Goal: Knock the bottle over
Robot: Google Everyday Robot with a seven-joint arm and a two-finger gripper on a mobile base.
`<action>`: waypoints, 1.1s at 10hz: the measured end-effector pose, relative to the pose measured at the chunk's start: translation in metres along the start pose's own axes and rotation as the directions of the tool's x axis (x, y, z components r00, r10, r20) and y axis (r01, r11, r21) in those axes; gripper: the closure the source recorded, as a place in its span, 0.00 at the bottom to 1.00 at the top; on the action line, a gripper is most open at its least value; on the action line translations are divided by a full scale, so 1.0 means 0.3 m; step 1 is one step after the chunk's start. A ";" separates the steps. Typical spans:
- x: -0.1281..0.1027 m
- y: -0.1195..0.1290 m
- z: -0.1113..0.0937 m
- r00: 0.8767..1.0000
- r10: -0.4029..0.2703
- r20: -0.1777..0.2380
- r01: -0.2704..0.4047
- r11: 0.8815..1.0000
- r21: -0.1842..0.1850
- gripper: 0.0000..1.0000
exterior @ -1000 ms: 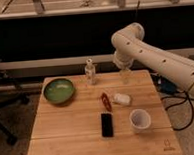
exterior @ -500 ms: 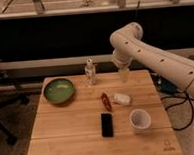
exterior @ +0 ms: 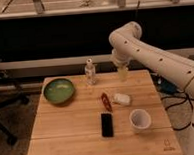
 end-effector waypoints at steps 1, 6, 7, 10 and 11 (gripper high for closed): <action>0.000 0.000 0.001 1.000 0.002 0.002 -0.002 1.000 0.000 0.34; -0.005 -0.075 0.062 0.999 0.044 0.028 -0.044 0.999 0.010 0.82; -0.007 -0.088 0.068 0.998 0.047 0.028 -0.047 0.999 0.017 0.90; -0.053 -0.157 0.089 0.997 0.059 0.058 -0.062 0.997 0.054 1.00; -0.084 -0.196 0.099 0.995 0.067 0.076 -0.073 0.994 0.078 1.00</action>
